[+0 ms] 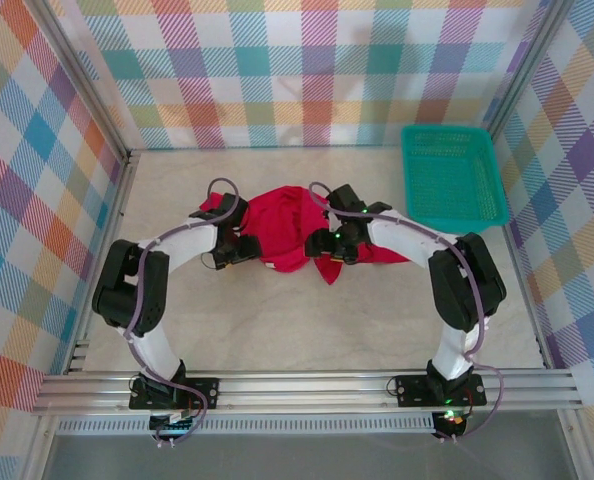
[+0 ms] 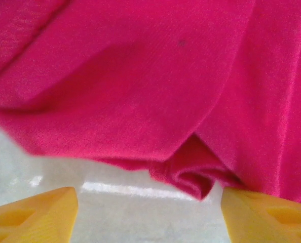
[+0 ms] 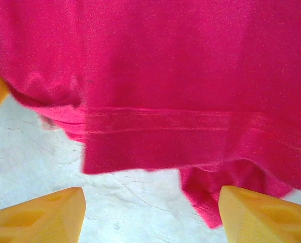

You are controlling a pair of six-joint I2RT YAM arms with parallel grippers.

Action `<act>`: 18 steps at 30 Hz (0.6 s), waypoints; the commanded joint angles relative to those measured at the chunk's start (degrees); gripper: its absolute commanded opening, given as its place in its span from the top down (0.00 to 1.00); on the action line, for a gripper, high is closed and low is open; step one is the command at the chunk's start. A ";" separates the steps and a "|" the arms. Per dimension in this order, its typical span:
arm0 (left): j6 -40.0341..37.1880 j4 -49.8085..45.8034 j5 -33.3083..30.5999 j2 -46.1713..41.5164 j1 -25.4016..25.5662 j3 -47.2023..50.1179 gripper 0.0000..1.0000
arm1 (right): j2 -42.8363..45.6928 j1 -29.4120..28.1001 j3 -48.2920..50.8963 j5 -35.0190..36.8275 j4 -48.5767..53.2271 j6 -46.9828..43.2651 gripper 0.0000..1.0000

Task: Fold the inside-out t-shirt

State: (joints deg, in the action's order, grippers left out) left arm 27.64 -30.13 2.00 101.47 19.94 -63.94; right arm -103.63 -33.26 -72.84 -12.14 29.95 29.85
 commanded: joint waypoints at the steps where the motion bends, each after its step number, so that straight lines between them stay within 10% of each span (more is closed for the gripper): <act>1: 1.58 3.29 2.32 3.31 -0.52 -2.77 0.25 | -2.74 0.30 -1.13 0.37 -6.33 3.01 0.29; 4: 2.14 4.41 2.70 6.07 -0.56 -4.61 0.26 | -5.53 0.33 -3.02 3.53 -6.92 3.78 0.33; 7: 2.41 4.03 1.77 8.35 -0.70 -6.25 0.33 | -7.84 0.39 -5.71 6.60 -5.25 3.91 0.62; 11: 2.33 4.17 -1.11 5.82 -0.91 -4.70 0.65 | -5.45 0.39 -7.81 7.69 -1.21 2.18 0.97; 14: 2.05 1.81 -4.16 1.37 -1.60 -3.67 0.97 | -0.98 0.39 -9.37 9.14 3.81 -0.38 1.00; 18: 1.52 -3.09 -10.27 -8.05 -2.52 -2.53 1.00 | 6.62 0.38 -11.59 11.31 10.84 -4.45 1.00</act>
State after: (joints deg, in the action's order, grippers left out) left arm 29.95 -31.51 -3.05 101.89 18.20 -66.87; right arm -104.33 -33.01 -80.77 -3.20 34.22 29.43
